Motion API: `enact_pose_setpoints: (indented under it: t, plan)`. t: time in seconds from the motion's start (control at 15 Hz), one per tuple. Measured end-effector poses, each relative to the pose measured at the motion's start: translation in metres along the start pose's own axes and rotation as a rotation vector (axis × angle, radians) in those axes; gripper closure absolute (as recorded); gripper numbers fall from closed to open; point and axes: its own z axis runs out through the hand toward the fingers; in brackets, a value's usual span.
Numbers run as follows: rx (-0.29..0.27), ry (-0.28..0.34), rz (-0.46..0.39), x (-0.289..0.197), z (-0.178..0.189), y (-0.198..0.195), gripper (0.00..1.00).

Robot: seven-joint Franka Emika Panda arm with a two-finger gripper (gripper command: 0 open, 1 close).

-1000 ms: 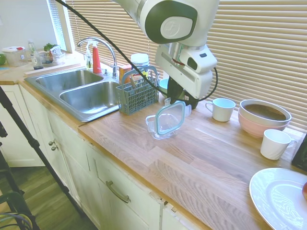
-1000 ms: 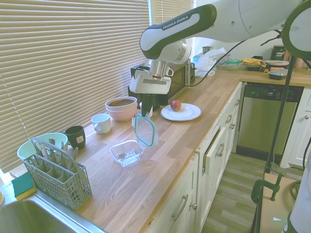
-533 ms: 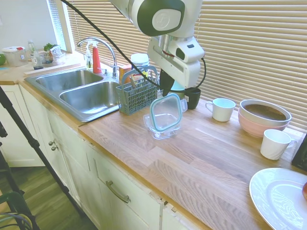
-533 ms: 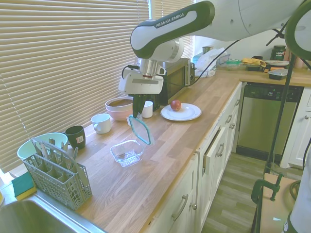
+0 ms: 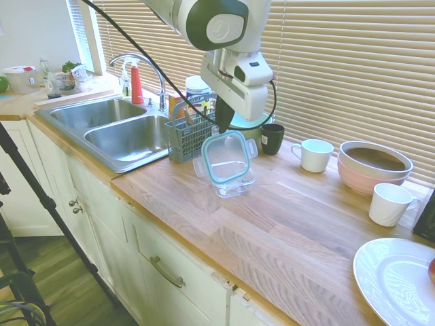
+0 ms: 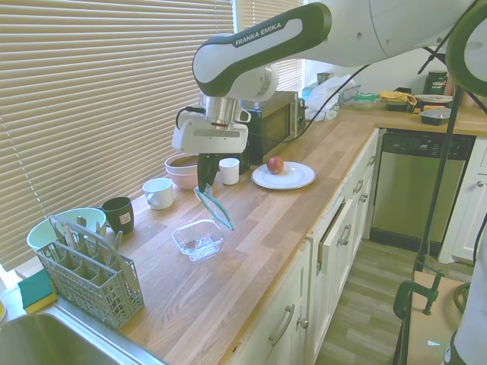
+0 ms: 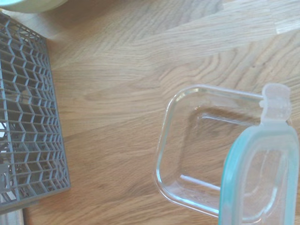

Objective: Cover the lid of the food container

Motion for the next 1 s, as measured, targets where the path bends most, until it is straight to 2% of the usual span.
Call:
enact_pose_setpoints:
  t: [0.4,0.67,1.0]
  plan:
    - [0.014,-0.037,0.054,0.015,0.011,0.005,1.00]
    - [0.029,-0.038,0.078,0.018,0.006,-0.006,1.00]
    - [-0.006,-0.057,0.096,0.022,0.027,-0.036,1.00]
